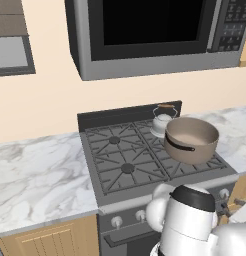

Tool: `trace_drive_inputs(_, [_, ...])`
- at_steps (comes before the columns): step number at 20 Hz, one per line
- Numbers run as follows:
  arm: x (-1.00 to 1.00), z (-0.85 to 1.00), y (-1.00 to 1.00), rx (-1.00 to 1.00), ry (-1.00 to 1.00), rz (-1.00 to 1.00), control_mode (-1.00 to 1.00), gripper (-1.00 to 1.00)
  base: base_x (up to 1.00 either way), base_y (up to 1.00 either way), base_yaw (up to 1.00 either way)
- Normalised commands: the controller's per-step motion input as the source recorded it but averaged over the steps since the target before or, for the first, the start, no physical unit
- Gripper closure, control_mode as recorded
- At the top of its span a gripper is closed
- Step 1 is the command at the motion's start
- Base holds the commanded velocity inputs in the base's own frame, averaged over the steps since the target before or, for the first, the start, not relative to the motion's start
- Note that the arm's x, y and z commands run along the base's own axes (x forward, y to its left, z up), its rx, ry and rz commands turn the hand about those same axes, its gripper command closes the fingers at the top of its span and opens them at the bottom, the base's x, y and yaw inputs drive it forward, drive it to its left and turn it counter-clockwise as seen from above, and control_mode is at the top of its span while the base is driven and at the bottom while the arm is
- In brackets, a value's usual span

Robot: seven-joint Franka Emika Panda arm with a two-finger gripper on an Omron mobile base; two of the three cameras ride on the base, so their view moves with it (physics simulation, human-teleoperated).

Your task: Pick the kettle from the cabinet and place it on a stove burner. Then pick the pot from the counter and place it on another stove burner. Finally, turn both burners on.

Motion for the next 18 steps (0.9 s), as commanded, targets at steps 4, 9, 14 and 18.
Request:
trace_drive_inputs(4, [0.09,-0.14,0.0,0.0,0.0,-0.1,-1.0,-1.0,0.0,0.0,0.0])
trace_drive_inputs(9, [0.14,-0.16,-0.01,0.0,0.0,-0.06,-1.0,-1.0,0.0,0.0,0.0])
trace_drive_inputs(14, [0.25,-0.2,-0.02,0.0,0.0,-0.03,-1.0,-1.0,0.0,0.0,0.0])
trace_drive_inputs(18, [0.2,-0.29,-0.2,0.0,0.0,-0.04,-1.0,-1.0,0.0,0.0,0.0])
